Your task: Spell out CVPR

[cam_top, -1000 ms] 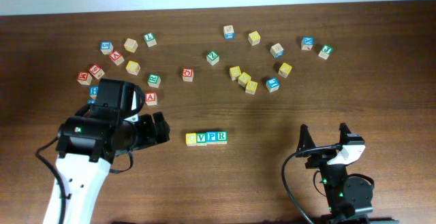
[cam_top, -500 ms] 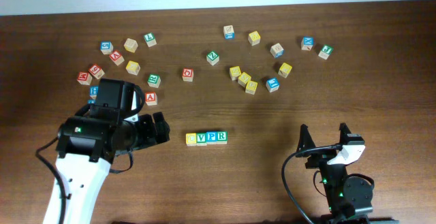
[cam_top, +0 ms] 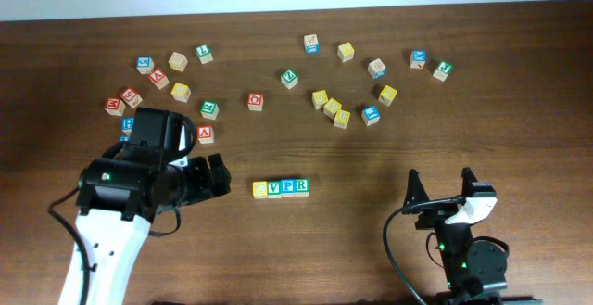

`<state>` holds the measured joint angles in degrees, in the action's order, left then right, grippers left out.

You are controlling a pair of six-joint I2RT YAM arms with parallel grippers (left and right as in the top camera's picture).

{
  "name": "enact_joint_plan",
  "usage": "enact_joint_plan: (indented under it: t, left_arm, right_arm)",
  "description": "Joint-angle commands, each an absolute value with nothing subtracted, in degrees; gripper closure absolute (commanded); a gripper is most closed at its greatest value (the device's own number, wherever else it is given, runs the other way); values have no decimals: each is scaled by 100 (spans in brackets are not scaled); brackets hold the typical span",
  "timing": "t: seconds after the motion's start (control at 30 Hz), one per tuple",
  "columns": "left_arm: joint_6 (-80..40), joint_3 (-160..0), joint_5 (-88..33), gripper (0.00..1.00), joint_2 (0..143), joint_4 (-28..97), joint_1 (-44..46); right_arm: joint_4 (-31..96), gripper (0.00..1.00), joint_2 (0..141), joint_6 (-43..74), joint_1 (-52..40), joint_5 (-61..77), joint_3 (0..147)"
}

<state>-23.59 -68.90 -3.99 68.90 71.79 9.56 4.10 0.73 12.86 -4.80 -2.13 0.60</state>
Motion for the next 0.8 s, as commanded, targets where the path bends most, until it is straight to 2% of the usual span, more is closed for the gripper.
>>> enact_joint_plan:
  t: [0.0,0.17,0.4,0.53,0.77]
  left_arm:
    - [-2366,-6936,-292,1,6766,6871,958]
    - [-1890,-6622,-298,1,6326,5948,958]
    - [-1704,-4593,-316,1,4755,4235,958]
    - [-1702,-3750,64,1,3553,4180,956]
    - [-1680,-3157,272,1,2128,4097,958]
  right_arm:
    - [456,2,21,1225,-447,-220,32]
    - [456,2,21,1225,-447,-220,32]
    - [456,2,21,1225,-447,-220,32]
    - [456,2,21,1225,-447,-220,32]
    - [456,2,21,1225,-447,-220,32]
